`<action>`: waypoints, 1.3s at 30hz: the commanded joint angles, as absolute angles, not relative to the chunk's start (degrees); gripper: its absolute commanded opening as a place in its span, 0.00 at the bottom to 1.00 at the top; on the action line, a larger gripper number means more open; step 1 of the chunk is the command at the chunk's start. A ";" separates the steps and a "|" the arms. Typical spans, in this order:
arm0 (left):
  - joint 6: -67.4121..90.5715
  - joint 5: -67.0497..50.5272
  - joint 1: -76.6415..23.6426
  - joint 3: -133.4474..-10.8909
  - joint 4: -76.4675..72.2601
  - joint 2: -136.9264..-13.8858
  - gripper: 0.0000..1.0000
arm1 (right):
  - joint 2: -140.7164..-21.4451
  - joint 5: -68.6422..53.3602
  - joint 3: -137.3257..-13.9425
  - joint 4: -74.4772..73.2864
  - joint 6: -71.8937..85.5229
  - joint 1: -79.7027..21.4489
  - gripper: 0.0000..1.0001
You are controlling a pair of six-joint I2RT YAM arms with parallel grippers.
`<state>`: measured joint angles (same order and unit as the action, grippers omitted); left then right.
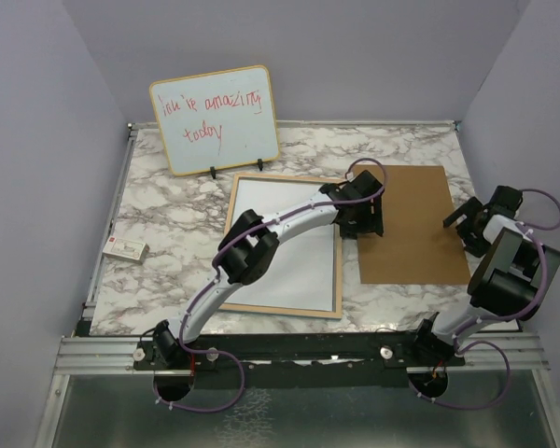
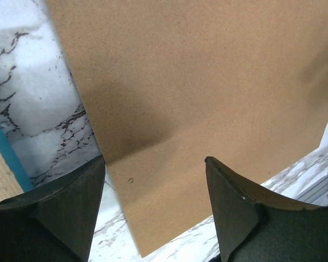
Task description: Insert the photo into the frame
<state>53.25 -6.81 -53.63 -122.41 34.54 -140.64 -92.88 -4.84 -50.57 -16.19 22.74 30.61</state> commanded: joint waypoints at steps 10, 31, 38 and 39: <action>39.73 -15.83 -55.02 -129.83 32.94 -135.04 0.72 | -88.79 -23.80 -42.61 -27.08 29.86 28.92 0.89; 34.59 -10.94 -49.23 -106.04 35.35 -121.80 0.70 | -87.04 -31.55 -32.23 -21.45 34.34 22.74 0.86; 32.67 -12.31 -46.17 -101.21 34.89 -120.86 0.71 | -86.39 -28.98 -32.94 -22.89 32.96 22.42 0.85; 32.62 -12.35 -45.65 -100.55 34.89 -120.71 0.71 | -86.17 -28.41 -32.89 -22.91 32.70 22.41 0.86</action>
